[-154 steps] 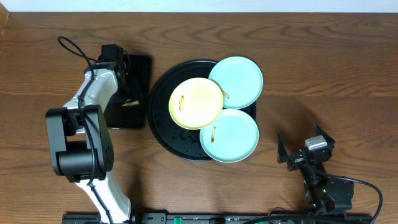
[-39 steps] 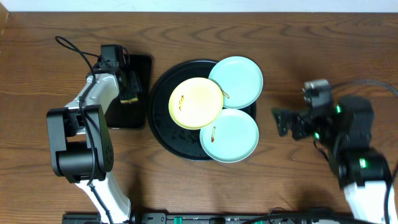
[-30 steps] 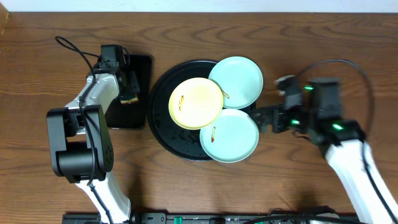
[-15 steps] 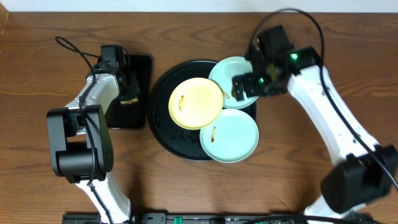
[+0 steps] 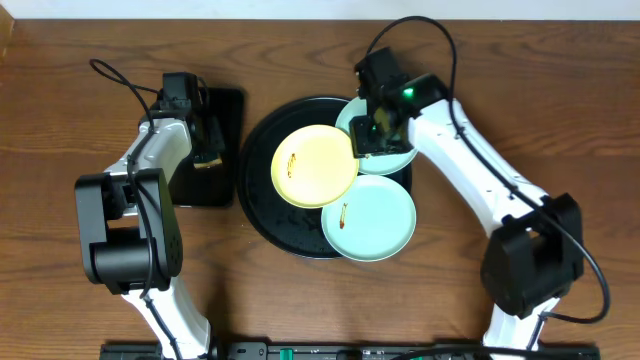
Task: Clean dirty plates on tray and stack at the side
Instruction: 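Reach the right gripper to the yellow plate's far rim, then grip the yellow plate rim with the right gripper and tilt it up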
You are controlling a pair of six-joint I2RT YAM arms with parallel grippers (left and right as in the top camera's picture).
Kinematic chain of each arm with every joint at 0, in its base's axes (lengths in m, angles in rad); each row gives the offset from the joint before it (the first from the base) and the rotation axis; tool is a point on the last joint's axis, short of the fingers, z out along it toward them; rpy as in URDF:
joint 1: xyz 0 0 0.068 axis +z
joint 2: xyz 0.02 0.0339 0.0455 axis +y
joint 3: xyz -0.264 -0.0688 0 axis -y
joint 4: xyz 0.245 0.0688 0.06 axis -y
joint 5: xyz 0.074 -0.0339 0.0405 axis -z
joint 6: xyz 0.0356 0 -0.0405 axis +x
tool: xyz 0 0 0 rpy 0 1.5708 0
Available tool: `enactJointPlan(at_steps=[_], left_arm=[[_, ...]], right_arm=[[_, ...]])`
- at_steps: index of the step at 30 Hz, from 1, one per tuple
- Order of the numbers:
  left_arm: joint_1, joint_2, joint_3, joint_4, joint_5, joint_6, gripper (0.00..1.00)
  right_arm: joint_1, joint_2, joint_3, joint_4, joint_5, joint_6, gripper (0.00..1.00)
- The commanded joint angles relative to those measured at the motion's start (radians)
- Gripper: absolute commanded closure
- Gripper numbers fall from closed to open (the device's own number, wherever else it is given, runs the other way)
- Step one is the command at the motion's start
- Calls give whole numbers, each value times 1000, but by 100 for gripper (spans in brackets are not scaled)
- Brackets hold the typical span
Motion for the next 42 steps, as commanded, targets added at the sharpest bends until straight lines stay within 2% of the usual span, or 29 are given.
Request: enactJointPlan(at_steps=[1, 4, 7, 12, 16, 27, 33, 37, 39, 42], left_arm=[[0, 6, -6, -10, -5, 2, 45], [0, 6, -6, -10, -5, 2, 45], [0, 6, -6, -10, -5, 2, 45], [0, 6, -6, -10, -5, 2, 45], [0, 6, -6, -10, -5, 2, 45], [0, 6, -6, -10, -5, 2, 45], [0, 6, -6, -10, -5, 2, 45], [0, 6, -6, -10, -5, 2, 45], [0, 6, -6, -10, -5, 2, 45], [0, 6, -6, -10, -5, 2, 45]], right_arm=[[34, 61, 9, 15, 80, 91, 42], [46, 107, 9, 27, 80, 131, 45], [48, 146, 9, 37, 76, 142, 55], [50, 183, 9, 43, 57, 156, 59], [60, 186, 9, 65, 57, 156, 70], [104, 192, -1, 68, 108, 220, 73], [106, 192, -2, 64, 111, 223, 92], [106, 192, -2, 68, 111, 223, 93], [106, 192, -2, 69, 111, 223, 99], [106, 192, -2, 69, 111, 223, 99]])
